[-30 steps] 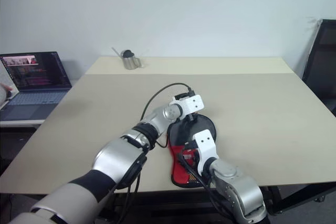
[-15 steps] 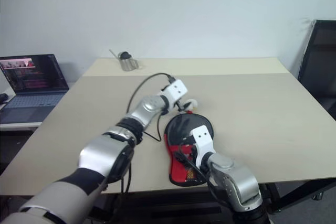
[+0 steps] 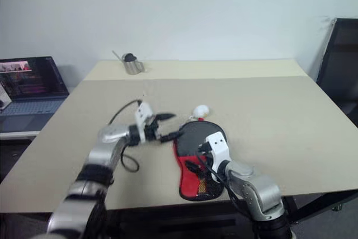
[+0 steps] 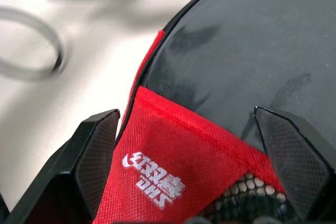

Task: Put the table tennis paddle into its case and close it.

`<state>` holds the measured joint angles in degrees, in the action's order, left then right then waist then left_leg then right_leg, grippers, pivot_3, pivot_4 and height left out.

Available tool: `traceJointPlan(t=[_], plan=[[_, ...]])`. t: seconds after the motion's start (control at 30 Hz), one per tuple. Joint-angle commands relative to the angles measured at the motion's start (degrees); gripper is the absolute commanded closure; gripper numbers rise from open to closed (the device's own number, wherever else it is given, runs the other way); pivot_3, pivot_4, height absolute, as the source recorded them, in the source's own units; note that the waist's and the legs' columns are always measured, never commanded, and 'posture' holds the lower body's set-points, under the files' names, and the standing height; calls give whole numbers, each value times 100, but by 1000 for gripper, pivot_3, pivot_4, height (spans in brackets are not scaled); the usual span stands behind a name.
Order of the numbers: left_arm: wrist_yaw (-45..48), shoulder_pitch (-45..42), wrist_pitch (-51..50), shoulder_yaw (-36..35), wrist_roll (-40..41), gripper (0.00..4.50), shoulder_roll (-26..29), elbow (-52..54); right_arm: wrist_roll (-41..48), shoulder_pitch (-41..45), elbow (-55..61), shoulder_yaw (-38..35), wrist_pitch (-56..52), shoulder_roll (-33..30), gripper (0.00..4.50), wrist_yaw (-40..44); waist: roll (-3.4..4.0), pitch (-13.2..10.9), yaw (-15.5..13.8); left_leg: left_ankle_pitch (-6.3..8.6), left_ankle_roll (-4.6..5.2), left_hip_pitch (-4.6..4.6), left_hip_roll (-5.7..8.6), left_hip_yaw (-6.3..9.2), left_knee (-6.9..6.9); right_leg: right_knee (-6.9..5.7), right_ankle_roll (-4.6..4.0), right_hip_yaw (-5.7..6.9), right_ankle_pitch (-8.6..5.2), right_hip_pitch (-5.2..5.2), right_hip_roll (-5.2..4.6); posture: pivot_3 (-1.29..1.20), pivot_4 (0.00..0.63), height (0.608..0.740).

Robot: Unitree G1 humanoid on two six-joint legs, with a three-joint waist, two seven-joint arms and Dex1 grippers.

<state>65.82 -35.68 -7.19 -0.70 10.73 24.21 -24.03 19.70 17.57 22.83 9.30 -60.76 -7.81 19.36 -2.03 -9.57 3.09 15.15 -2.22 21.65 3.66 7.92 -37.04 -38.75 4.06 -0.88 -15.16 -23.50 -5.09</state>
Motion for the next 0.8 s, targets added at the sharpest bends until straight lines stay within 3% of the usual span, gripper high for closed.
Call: traceJointPlan(t=[0.03,0.43,0.67,0.8], plan=[[-63,190,-631,111,315,37,147,1350,312,15,275,-266,-38,-170,0,239,0,-2,-71,0,0,6,0,2,-2,3,-6,4,4,-4,0,0,150,740],[-842,61,-163,849,-281,37,-355,878,1483,639,761,-1365,-340,-1431,0,1102,18,-14,-130,1,2,-9,-5,-8,5,29,-12,9,11,21,8,0,150,740],[-992,59,176,1133,-498,37,-663,389,1239,1382,-290,-1348,187,-2003,0,1392,19,-15,-122,1,2,0,-6,-15,6,48,-12,11,13,21,8,0,150,740],[-1024,179,112,1162,-472,37,-686,515,852,2164,-1525,-995,826,-1795,0,1491,21,-16,-107,1,3,6,-9,-16,8,64,-12,12,17,21,10,0,150,740]])
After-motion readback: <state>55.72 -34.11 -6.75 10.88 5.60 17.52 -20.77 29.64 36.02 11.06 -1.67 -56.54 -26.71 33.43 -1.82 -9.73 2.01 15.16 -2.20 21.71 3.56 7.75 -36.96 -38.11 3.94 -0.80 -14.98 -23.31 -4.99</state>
